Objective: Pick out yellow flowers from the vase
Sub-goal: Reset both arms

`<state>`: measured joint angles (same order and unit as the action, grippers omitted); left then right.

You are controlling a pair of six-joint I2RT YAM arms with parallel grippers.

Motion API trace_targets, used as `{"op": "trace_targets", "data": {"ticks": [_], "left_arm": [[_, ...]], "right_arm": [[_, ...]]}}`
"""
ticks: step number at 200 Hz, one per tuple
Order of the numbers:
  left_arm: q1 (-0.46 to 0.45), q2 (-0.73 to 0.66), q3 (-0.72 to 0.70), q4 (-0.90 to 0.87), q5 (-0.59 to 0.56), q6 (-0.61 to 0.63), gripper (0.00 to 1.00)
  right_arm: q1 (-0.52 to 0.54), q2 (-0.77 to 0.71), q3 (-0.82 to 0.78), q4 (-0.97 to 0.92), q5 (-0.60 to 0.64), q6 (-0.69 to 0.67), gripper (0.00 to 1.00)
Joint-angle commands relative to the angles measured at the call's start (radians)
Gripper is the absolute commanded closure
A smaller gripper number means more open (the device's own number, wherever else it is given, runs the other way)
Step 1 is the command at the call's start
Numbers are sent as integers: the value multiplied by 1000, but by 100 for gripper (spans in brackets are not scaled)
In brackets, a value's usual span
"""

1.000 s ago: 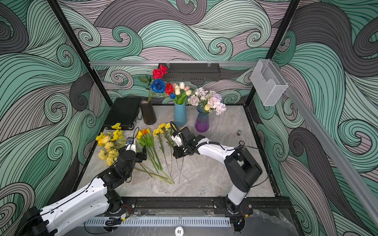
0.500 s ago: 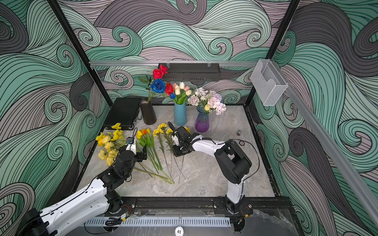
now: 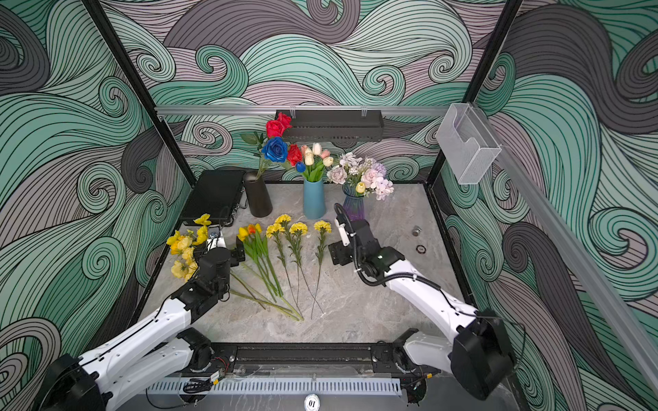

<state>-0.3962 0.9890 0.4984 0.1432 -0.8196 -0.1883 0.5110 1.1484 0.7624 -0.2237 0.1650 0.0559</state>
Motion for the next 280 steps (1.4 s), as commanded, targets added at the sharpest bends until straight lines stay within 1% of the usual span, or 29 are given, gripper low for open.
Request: {"op": "trace_targets", "data": {"ticks": [1,13,23,39,55,66,75,87,94,105,117,121,129,138,147,155,165,183,192,198,204,217,230,241,280], "left_arm": [[98,143,67,32,-34,-21,1],[123,224,77,101,-28,36,1],[142,280,83,161,-7,80,1],[187,346,98,190,47,95,1],[229,389,68,267,111,111,1],[255,412,24,354,156,128,1],[274,427,-9,431,209,142,1],[300,474,-32,501,301,145,1],[317,490,-26,511,346,145,1],[347,488,-7,458,411,119,2],[393,508,-25,493,474,88,2],[399,522,-34,517,478,83,1],[404,539,-50,573,480,92,1],[406,522,-33,514,496,78,1],[406,537,-42,552,492,87,1],[408,525,-34,516,496,78,1],[408,533,-37,537,493,82,1],[408,528,-37,531,494,80,1],[408,528,-37,530,496,80,1],[408,527,-37,530,496,81,1],[408,527,-37,530,496,82,1],[408,527,-37,530,496,81,1],[408,527,-37,529,496,81,1],[408,527,-38,530,496,82,1],[408,529,-37,529,496,82,1]], "right_arm": [[-86,-40,-101,211,211,-60,0],[-142,-37,-164,327,229,-79,0],[-177,-5,-189,396,264,-95,0],[-228,86,-167,422,300,-98,0],[-270,189,-141,470,311,-103,0],[-288,238,-160,574,299,-126,0],[-305,279,-181,671,267,-145,0],[-324,325,-183,733,239,-158,0],[-337,343,-167,711,229,-142,0],[-352,370,-164,718,203,-135,0],[-369,394,-194,795,168,-132,0],[-376,387,-199,800,162,-126,0],[-399,365,-213,786,97,-116,0],[-422,358,-254,853,36,-111,0],[-445,344,-289,897,-27,-104,0],[-461,349,-316,948,-94,-109,0],[-479,362,-335,991,-162,-114,0],[-519,378,-350,1025,-250,-96,0],[-524,388,-366,1082,-276,-96,0],[-525,381,-363,1068,-304,-110,0],[-524,376,-362,1049,-305,-114,0],[-525,382,-363,1068,-302,-111,0],[-522,384,-351,1046,-232,-88,0],[-512,377,-353,1038,-209,-92,0],[-511,380,-350,1037,-207,-93,0]]}}
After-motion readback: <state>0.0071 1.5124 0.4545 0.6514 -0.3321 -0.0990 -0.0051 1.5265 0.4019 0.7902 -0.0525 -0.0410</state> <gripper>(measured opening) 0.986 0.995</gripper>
